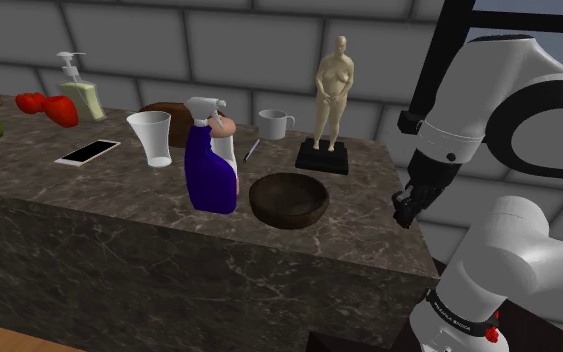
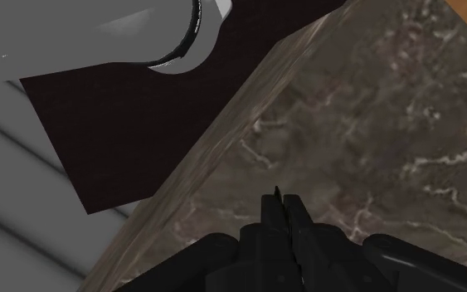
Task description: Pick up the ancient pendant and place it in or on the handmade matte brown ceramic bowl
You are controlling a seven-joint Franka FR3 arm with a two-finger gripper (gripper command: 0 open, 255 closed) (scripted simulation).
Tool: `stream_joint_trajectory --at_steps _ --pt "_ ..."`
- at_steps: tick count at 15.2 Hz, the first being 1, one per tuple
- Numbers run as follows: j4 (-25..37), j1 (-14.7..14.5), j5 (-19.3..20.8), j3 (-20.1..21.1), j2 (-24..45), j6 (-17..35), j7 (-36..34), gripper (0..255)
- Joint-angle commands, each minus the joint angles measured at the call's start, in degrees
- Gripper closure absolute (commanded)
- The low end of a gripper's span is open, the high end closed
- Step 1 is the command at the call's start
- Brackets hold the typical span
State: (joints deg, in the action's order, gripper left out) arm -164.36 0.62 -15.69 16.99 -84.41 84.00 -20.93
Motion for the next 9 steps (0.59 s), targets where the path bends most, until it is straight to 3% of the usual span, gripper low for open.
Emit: stream_joint_trajectory --at_steps 1,9 --pt "0.0 0.0 0.0 0.0 0.0 0.0 0.0 255" --pt "5.3 1.2 1.5 -1.5 2.8 -2.5 0.2 255"
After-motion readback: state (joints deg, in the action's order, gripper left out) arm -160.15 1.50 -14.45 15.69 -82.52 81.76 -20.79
